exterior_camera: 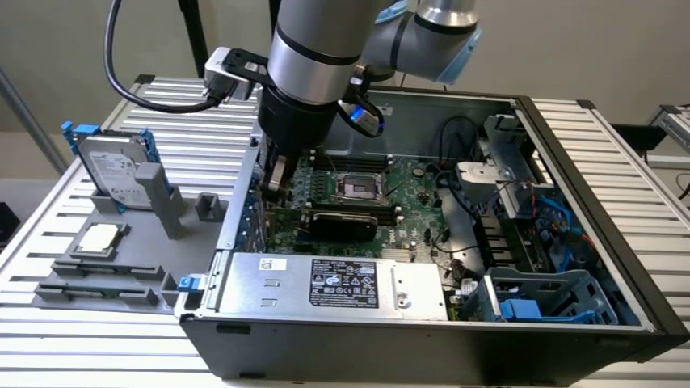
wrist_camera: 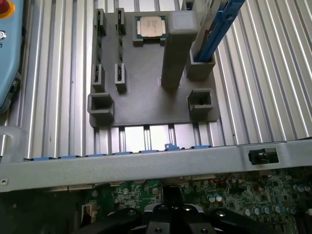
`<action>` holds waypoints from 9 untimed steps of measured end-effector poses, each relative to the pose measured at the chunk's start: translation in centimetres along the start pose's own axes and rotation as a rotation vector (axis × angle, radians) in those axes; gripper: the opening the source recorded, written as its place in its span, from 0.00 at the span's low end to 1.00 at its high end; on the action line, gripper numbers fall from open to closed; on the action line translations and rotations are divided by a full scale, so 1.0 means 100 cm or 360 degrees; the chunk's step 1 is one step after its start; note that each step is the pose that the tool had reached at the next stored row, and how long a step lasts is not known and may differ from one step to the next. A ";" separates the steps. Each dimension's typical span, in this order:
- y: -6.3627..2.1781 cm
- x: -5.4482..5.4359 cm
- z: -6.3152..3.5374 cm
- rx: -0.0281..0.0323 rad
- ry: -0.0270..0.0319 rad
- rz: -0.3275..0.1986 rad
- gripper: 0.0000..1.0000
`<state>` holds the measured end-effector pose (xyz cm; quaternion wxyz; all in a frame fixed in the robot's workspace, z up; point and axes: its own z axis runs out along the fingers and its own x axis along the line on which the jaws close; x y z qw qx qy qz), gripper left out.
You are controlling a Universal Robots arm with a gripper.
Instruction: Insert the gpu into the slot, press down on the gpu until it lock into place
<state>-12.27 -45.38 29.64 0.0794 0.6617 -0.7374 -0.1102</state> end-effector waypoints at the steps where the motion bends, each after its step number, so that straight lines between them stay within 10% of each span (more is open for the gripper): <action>1: 0.0001 0.000 0.0001 -0.00001 -0.00003 0.0002 0.11; 9: 0.0010 -0.003 -0.0014 -0.00066 0.00098 0.0008 0.11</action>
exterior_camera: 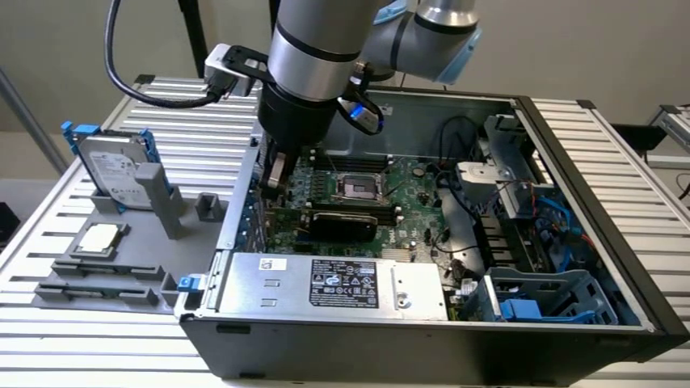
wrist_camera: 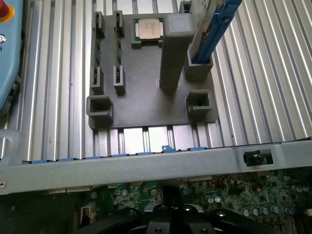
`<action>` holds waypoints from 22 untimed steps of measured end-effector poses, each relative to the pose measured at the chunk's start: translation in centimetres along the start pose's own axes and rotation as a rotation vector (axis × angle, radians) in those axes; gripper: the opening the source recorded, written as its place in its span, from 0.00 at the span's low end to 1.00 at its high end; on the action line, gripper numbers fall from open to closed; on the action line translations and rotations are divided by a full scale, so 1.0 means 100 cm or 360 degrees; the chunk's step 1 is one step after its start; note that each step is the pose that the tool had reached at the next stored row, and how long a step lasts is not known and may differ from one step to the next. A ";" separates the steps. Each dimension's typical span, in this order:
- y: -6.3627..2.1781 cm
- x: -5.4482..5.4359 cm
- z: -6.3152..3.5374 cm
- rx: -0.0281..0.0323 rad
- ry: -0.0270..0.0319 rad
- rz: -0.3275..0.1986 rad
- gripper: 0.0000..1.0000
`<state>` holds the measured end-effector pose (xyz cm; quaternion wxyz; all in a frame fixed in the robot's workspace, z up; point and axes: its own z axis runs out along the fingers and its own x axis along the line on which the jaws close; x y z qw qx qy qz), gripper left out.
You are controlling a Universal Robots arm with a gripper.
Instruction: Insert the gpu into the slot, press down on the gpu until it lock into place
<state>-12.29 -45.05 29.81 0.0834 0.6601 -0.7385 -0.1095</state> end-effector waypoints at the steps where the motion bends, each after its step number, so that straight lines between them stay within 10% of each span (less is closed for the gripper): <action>1: 0.0000 0.000 0.0000 0.00001 0.00014 0.0000 0.11; 22: 0.0015 -0.004 0.0088 0.00060 0.00145 0.0004 0.11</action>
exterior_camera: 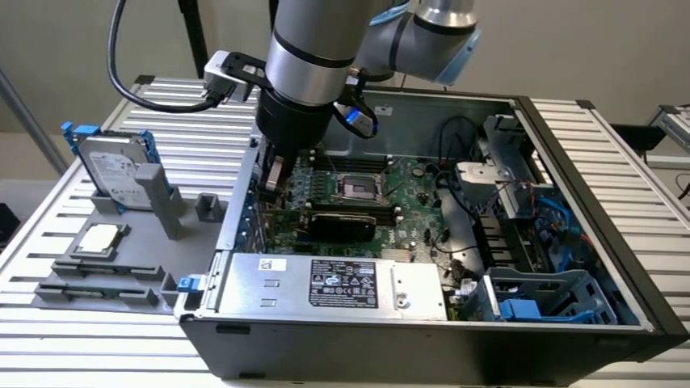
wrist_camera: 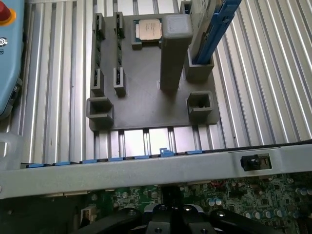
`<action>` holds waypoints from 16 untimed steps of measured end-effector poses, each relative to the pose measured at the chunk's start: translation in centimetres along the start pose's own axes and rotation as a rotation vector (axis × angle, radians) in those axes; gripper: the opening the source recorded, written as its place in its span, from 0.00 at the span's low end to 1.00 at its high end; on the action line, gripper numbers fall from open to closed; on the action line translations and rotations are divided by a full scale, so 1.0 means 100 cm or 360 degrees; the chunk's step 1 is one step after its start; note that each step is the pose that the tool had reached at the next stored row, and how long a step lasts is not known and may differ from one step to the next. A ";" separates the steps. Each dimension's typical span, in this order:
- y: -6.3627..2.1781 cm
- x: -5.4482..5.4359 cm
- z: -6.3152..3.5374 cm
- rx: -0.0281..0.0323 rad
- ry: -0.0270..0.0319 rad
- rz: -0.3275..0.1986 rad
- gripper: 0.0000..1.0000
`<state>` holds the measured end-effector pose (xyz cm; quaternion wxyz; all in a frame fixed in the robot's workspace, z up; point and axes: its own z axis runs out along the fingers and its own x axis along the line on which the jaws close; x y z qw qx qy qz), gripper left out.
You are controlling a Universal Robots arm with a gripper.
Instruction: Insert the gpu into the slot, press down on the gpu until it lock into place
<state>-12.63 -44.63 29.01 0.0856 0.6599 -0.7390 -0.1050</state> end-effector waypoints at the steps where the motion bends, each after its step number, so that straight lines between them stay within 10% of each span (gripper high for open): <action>1: 0.0001 0.000 -0.0003 -0.00013 0.00018 0.0000 0.11; 12: -0.0067 -0.002 -0.0158 -0.00048 0.00076 -0.0002 0.11; 16: -0.0095 -0.002 -0.0183 0.00239 0.00042 -0.0020 0.11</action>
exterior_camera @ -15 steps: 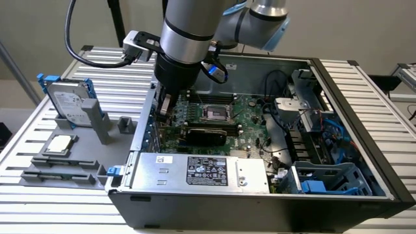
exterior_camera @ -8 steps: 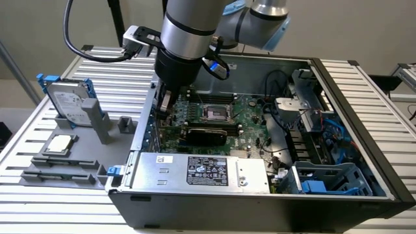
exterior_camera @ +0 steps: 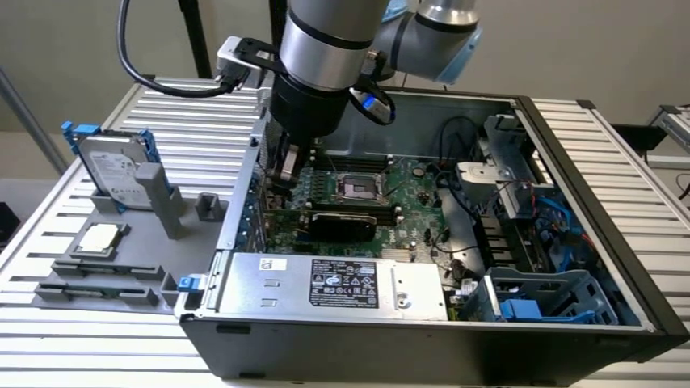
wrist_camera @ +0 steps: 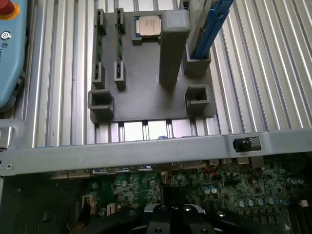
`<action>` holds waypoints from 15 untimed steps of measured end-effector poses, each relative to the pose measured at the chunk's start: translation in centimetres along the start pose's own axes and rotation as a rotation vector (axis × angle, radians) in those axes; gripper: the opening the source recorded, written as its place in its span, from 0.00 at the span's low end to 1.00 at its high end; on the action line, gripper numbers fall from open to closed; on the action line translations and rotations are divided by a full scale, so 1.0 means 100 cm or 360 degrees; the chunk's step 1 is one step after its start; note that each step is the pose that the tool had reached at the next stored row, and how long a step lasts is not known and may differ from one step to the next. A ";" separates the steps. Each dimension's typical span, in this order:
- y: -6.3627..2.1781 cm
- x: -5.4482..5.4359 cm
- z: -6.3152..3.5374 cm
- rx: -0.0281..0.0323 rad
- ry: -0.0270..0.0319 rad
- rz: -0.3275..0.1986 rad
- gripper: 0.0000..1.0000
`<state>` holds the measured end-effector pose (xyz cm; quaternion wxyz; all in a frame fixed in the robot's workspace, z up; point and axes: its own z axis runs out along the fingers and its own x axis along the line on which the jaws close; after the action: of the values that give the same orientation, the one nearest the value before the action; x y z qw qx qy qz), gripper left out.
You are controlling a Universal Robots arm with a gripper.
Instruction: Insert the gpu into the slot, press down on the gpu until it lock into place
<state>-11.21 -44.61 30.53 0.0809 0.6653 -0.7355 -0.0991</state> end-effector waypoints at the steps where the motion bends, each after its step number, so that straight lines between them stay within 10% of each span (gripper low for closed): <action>1: -0.0003 0.000 -0.0002 0.00157 -0.00006 -0.0007 0.11; 10: -0.0006 0.000 -0.0001 0.02496 -0.00142 -0.0098 0.11; 13: -0.0014 0.000 -0.0004 0.02983 -0.00222 -0.0124 0.11; 15: -0.0033 0.000 -0.0016 0.03144 -0.00285 -0.0134 0.11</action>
<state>-10.85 -44.62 30.60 0.0041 0.6996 -0.7137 -0.0354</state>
